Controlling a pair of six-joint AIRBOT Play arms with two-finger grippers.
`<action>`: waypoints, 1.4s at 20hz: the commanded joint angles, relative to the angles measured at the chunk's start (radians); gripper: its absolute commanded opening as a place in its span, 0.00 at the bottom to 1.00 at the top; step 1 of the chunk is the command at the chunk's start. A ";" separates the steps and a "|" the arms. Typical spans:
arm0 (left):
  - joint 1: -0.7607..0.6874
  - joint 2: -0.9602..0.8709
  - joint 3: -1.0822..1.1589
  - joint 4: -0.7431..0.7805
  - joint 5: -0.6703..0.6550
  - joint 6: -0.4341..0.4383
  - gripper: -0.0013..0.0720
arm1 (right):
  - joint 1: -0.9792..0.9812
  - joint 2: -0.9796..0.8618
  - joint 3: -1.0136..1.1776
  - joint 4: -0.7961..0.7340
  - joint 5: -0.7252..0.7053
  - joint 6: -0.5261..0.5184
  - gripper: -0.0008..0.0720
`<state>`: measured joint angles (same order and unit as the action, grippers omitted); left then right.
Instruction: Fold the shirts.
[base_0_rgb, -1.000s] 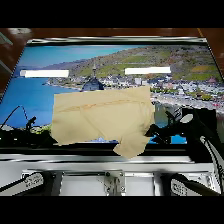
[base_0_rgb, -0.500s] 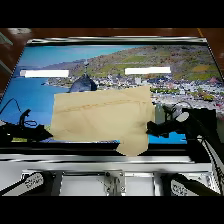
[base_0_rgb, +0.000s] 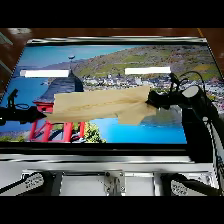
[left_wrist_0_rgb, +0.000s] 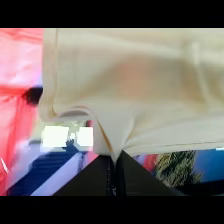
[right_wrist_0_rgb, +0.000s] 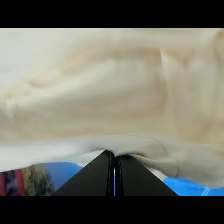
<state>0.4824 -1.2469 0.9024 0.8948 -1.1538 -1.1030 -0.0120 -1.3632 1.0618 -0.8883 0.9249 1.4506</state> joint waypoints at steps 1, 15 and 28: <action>-0.074 -0.105 0.159 -0.010 0.090 -0.063 0.07 | 0.005 -0.135 0.185 0.008 -0.087 0.028 0.10; -0.163 -0.492 0.511 -0.013 -0.002 -0.245 0.75 | -0.021 -0.450 0.397 0.023 -0.061 -0.081 0.85; -0.215 -0.349 0.550 -0.014 -0.143 -0.241 0.72 | -0.090 -0.562 0.396 0.048 0.126 0.006 0.94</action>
<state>0.2882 -1.6188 1.4502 0.8803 -1.2896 -1.3464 -0.1127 -1.8774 1.4578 -0.9146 1.0344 1.4528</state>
